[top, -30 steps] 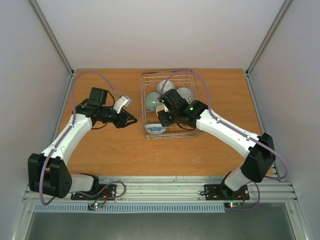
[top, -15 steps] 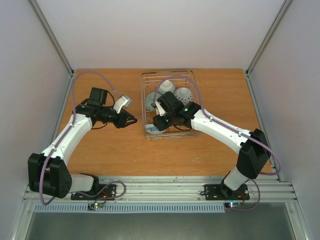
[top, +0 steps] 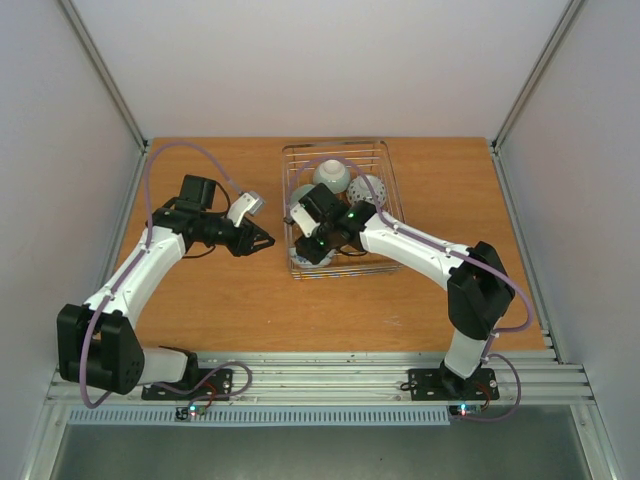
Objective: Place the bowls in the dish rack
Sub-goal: Pick up the bowl from the dish rack, then place the bowl in the dish rack.
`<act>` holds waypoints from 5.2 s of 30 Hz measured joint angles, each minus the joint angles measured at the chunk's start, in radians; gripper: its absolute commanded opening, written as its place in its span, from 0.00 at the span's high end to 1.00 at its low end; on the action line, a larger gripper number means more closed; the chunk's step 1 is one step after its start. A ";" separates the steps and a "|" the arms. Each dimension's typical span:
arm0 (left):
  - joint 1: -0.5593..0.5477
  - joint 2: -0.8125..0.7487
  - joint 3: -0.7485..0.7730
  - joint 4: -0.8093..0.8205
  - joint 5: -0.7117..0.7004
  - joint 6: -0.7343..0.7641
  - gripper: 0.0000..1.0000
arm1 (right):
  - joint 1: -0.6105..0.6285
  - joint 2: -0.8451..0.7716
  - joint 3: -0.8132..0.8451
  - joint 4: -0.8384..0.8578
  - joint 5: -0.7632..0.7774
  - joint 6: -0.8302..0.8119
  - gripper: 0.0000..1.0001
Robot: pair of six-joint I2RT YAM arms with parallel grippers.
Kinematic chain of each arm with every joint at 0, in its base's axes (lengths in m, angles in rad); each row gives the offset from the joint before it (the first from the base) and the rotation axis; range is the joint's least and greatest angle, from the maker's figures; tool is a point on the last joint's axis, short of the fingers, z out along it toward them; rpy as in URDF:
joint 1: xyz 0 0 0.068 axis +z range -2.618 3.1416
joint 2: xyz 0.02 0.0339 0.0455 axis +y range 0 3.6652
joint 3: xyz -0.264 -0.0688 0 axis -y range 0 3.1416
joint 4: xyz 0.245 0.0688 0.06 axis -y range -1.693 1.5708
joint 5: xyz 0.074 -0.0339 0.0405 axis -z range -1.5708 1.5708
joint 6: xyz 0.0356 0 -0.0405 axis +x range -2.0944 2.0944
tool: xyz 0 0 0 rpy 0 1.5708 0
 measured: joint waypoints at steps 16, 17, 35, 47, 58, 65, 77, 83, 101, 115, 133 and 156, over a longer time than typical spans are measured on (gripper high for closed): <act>0.000 0.001 0.000 0.000 0.000 0.000 0.68 | 0.001 0.017 0.067 -0.042 -0.035 -0.102 0.98; 0.000 0.001 0.000 0.000 0.000 0.000 0.68 | 0.001 0.017 0.069 -0.044 -0.035 -0.105 0.91; 0.000 0.001 0.000 0.000 -0.002 0.000 0.68 | -0.116 0.077 0.208 -0.271 -0.202 -0.215 0.75; 0.000 0.001 0.000 0.000 -0.010 0.000 0.68 | -0.188 0.191 0.341 -0.436 -0.393 -0.335 0.69; 0.000 0.001 0.000 0.000 -0.011 0.000 0.68 | -0.188 0.190 0.328 -0.457 -0.473 -0.356 0.66; 0.000 0.001 0.000 0.000 -0.011 0.000 0.68 | -0.188 0.201 0.333 -0.471 -0.477 -0.367 0.73; 0.000 0.001 0.000 0.000 -0.011 0.000 0.68 | -0.190 0.290 0.397 -0.493 -0.543 -0.418 0.96; 0.000 0.001 0.000 0.000 -0.011 0.000 0.69 | -0.189 0.299 0.402 -0.486 -0.572 -0.430 0.98; 0.000 0.001 0.000 0.000 -0.011 0.000 0.68 | -0.297 0.098 0.175 -0.259 -0.743 -0.251 0.99; 0.000 0.001 0.000 0.000 -0.010 0.000 0.68 | -0.379 -0.014 -0.270 0.887 -0.943 0.480 0.99; 0.000 0.001 0.000 0.000 -0.006 0.000 0.69 | -0.401 0.118 -0.534 1.919 -0.734 1.241 0.99; 0.000 0.001 0.000 0.000 0.005 0.000 0.68 | -0.270 0.000 -0.659 1.962 -0.453 1.341 0.99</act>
